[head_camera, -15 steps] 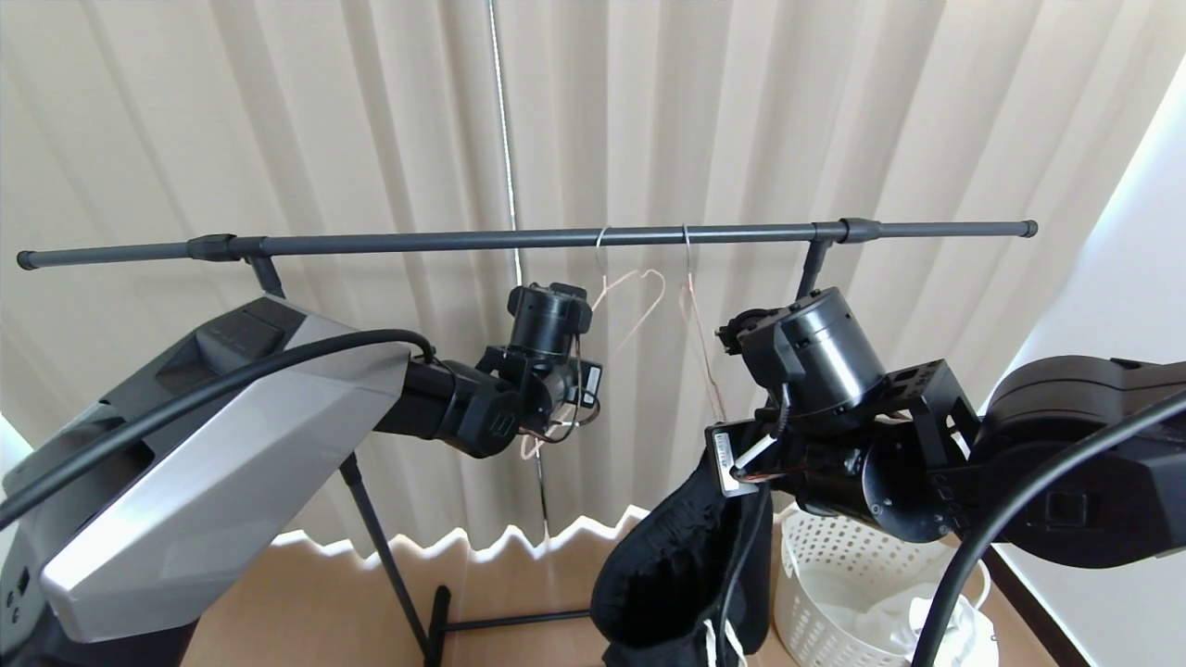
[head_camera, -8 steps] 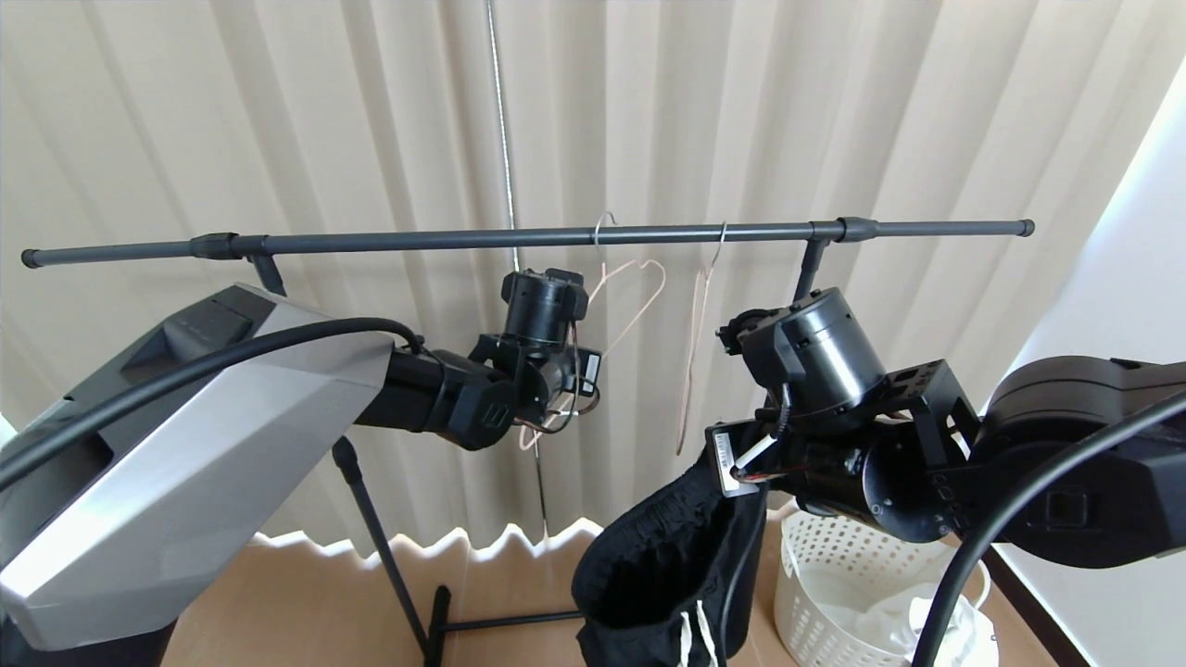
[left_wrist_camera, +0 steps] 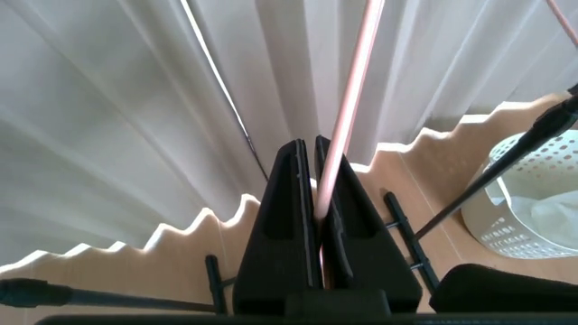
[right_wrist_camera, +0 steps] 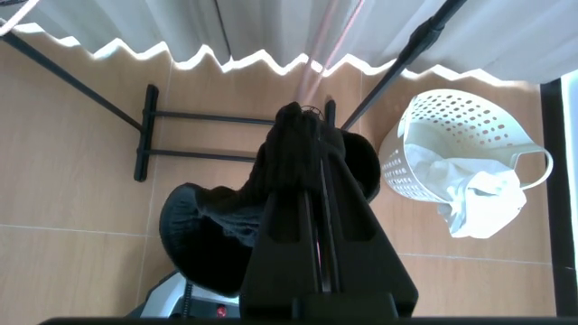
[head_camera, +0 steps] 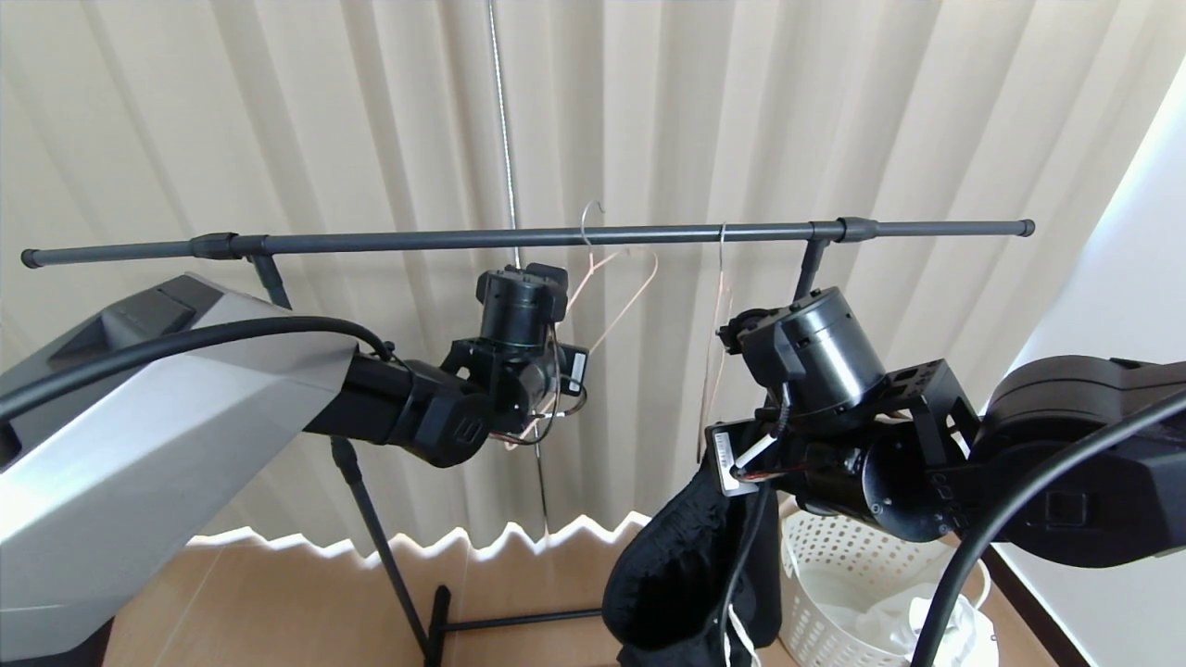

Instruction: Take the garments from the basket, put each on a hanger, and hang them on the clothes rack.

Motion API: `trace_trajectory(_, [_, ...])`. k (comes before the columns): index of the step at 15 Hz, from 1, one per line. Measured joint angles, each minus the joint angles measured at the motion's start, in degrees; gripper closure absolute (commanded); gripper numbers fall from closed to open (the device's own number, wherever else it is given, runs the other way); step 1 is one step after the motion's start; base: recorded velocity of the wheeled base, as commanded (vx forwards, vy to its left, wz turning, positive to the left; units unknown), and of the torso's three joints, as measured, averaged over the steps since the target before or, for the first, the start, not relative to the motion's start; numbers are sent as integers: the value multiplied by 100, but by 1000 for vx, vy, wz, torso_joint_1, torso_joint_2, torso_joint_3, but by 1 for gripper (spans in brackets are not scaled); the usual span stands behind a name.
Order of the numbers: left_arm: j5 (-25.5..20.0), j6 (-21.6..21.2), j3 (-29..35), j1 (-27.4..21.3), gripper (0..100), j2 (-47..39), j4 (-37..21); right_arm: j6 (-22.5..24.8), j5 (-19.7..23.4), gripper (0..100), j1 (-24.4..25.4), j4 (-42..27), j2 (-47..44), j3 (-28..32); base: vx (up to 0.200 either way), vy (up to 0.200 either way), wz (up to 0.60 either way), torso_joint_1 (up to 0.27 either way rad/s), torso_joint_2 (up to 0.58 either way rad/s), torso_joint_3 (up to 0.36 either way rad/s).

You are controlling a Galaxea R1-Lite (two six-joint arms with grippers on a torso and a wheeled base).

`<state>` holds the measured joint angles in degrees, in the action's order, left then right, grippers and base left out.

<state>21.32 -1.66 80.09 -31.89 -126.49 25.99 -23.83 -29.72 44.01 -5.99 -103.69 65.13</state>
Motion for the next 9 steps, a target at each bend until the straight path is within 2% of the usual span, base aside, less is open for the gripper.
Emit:
trace_trajectory(3, [-13, -123, -694, 2, 100, 304, 384, -4, 0, 100, 1, 0, -2, 7, 0, 0, 0, 0, 0, 0])
trace_trajectory(6, [-30, -261, -1615, -13, 100, 719, 1019, 0, 2, 100, -7, 0, -2, 7, 0, 0, 0, 0, 0, 0])
trace_trajectory(9, [-52, -483, -2839, -13, 100, 1265, 1685, 0, 2, 100, -10, 0, -6, 16, 0, 0, 0, 0, 0, 0])
